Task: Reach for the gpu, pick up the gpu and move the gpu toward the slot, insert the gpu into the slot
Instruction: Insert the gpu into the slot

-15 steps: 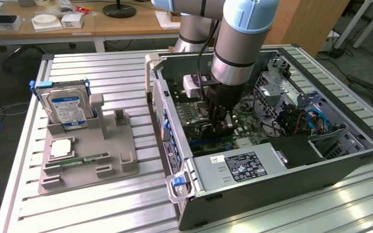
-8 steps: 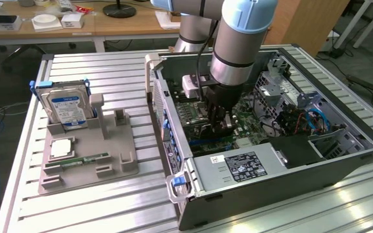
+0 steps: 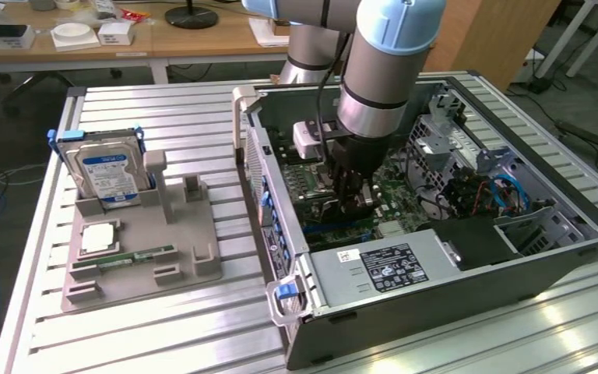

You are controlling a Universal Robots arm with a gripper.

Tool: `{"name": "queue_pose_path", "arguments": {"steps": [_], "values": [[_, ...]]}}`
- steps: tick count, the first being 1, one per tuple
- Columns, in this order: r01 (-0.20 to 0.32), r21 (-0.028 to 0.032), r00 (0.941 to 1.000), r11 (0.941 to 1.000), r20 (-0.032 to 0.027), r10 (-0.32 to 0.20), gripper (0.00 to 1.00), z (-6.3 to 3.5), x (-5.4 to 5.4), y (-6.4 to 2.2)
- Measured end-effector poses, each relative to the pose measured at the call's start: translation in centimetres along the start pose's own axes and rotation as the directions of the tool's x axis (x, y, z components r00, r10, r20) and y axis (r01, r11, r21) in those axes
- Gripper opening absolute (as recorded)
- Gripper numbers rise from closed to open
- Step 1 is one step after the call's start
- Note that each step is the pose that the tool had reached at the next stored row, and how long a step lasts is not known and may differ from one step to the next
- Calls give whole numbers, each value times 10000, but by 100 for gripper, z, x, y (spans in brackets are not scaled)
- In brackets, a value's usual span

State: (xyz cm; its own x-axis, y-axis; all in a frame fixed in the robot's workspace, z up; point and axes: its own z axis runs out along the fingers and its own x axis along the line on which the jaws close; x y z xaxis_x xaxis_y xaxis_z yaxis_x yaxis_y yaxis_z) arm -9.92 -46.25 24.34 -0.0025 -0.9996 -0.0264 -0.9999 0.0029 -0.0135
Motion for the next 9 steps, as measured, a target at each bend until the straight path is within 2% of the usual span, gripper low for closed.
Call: {"name": "queue_pose_path", "arguments": {"steps": [9], "values": [[0,0,10000,10000,0,0,26,0,0,0]]}}
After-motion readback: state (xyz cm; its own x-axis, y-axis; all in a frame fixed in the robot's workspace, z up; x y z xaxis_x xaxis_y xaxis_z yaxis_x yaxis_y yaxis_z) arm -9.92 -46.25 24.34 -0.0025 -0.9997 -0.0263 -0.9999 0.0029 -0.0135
